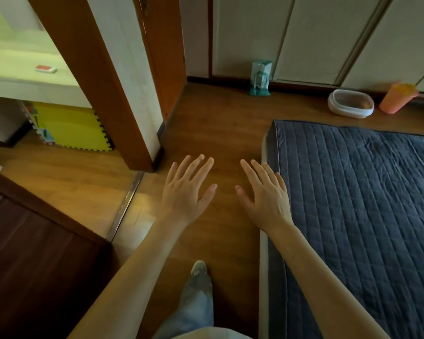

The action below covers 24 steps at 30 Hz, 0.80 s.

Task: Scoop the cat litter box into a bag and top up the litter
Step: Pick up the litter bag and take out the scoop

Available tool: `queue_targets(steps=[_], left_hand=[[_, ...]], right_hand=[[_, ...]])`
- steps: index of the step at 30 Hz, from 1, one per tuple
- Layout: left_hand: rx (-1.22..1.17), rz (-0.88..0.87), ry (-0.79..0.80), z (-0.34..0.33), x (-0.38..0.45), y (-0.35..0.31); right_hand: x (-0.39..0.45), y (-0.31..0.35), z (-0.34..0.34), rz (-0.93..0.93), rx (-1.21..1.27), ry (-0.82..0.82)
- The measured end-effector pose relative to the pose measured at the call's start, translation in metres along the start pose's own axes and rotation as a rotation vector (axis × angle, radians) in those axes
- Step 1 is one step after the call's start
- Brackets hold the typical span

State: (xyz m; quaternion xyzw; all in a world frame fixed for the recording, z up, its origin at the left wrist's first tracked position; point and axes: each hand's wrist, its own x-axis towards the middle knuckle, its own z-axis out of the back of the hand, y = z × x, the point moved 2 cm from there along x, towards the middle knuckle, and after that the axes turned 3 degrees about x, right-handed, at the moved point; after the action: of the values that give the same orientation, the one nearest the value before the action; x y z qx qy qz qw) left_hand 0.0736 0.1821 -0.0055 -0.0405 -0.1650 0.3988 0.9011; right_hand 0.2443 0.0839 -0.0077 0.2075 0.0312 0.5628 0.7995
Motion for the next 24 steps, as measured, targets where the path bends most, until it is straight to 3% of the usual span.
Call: queue_targets(steps=[13,24], left_hand=[[-0.046,-0.066,-0.042,-0.01,0.25,0.106],[-0.029,-0.072,-0.006,-0.084,0.443,0.112]], right_hand=[[0.246,0.005,-0.013,-0.074,-0.017,-0.086],[0.434,-0.091,-0.036,-0.088,-0.014,-0.065]])
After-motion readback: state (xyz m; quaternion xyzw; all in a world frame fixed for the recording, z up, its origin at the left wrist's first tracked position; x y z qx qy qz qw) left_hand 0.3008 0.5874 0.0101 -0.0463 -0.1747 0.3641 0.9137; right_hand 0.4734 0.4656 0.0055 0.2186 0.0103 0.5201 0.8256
